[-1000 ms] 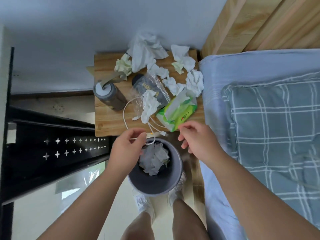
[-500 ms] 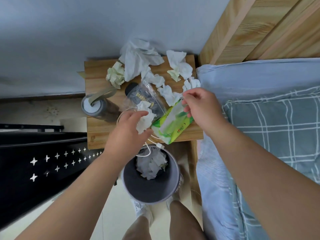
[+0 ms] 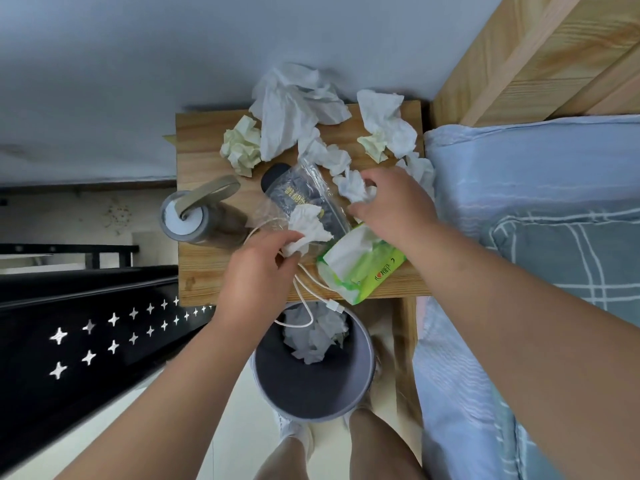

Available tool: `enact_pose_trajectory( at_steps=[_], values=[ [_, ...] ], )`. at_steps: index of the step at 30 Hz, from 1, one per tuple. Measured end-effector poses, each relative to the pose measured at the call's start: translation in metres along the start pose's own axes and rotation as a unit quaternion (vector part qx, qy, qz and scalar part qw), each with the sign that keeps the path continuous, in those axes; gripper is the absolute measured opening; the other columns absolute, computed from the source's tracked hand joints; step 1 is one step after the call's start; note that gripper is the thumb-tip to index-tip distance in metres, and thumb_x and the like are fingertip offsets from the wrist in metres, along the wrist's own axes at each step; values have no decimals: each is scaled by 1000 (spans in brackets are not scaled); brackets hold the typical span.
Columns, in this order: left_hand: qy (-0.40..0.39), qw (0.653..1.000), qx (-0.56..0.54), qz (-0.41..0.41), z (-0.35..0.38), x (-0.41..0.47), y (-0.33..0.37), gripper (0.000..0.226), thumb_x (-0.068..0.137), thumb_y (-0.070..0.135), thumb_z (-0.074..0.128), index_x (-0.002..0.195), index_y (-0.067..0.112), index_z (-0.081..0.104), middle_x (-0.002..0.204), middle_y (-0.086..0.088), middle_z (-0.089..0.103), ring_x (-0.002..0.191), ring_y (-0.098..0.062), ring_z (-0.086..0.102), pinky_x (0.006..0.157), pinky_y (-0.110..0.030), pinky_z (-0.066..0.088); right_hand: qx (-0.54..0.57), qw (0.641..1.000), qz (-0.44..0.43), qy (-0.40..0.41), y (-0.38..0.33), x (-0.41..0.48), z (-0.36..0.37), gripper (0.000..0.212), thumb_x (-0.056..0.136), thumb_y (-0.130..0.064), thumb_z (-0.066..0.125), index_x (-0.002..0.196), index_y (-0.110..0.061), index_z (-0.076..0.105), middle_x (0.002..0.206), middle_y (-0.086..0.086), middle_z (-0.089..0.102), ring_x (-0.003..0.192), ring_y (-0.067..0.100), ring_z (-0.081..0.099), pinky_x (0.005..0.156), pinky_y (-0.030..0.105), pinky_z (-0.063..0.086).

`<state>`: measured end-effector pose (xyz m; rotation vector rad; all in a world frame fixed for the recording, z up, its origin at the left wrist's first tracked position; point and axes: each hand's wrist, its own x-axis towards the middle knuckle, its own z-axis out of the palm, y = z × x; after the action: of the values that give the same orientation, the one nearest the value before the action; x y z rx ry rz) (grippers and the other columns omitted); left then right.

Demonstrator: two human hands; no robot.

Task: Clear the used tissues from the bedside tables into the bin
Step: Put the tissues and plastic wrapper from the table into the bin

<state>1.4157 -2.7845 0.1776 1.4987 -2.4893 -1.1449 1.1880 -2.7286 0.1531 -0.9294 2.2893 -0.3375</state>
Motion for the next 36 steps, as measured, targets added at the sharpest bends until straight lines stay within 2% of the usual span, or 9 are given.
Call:
enact_pose_trajectory(
  at_steps=[5, 8, 14, 20, 24, 26, 28, 31, 36],
  values=[
    [16, 999, -40, -2, -4, -7, 2, 27, 99, 16, 72, 123, 28, 76, 97, 22, 66, 96, 11, 59, 74, 2, 41, -35, 999, 1, 20, 2, 6, 0, 46, 96, -24, 66, 142, -25, 59, 137, 4, 65, 123, 28, 62, 90, 38, 51],
    [26, 999, -42, 20, -9, -11, 6, 27, 98, 15, 72, 122, 26, 77, 98, 22, 66, 99, 11, 59, 75, 3, 41, 9, 998, -1, 57, -2, 1, -6, 39, 99, -25, 62, 137, -22, 65, 137, 4, 67, 124, 27, 61, 94, 36, 49],
    [51, 995, -69, 58, -21, -25, 20, 24, 97, 14, 75, 118, 23, 79, 100, 18, 68, 96, 6, 63, 79, -2, 44, 126, 984, -13, 122, -7, -32, -30, 33, 98, -25, 64, 128, -17, 73, 126, 0, 73, 116, 17, 65, 89, 23, 43],
    [84, 984, -142, 66, -29, -60, 24, 19, 96, 24, 75, 104, 40, 74, 96, 23, 70, 87, 4, 65, 74, -2, 44, 260, 956, 5, 135, -8, -90, -35, 31, 92, -33, 69, 121, -23, 77, 95, -25, 70, 91, -4, 67, 81, 15, 49],
    [82, 983, -162, 31, -28, -91, 12, 27, 97, 28, 74, 91, 54, 67, 95, 22, 71, 83, -1, 67, 70, -4, 45, 318, 939, 21, 132, -4, -137, -21, 39, 86, -42, 70, 122, -28, 76, 90, -24, 74, 86, -6, 68, 80, 19, 53],
    [76, 982, -173, 18, -27, -109, 4, 18, 95, 37, 71, 91, 54, 67, 91, 19, 71, 77, -4, 67, 67, -8, 46, 345, 929, 19, 129, -4, -161, -9, 37, 84, -45, 70, 118, -33, 76, 92, -24, 76, 85, -1, 71, 79, 22, 56],
    [62, 979, -195, -7, -22, -127, -9, 3, 93, 48, 65, 94, 49, 68, 83, 11, 71, 69, -9, 66, 65, -22, 53, 364, 922, 18, 126, -4, -184, 5, 21, 82, -47, 70, 102, -45, 75, 90, -24, 76, 81, 0, 69, 76, 19, 55],
    [46, 975, -216, -38, -12, -152, -30, 20, 92, 56, 62, 98, 40, 71, 74, 3, 70, 69, -23, 68, 67, -47, 59, 375, 918, 15, 128, -7, -214, 26, 13, 85, -40, 72, 89, -52, 70, 78, -25, 71, 69, -5, 61, 66, 7, 47],
    [29, 970, -232, -63, 13, -185, -66, 22, 92, 59, 59, 96, 39, 69, 71, 2, 70, 64, -19, 67, 64, -51, 61, 380, 919, 15, 99, 2, -245, 70, 18, 91, -24, 73, 89, -42, 72, 70, -18, 68, 60, -4, 56, 57, 6, 42]
  ],
)
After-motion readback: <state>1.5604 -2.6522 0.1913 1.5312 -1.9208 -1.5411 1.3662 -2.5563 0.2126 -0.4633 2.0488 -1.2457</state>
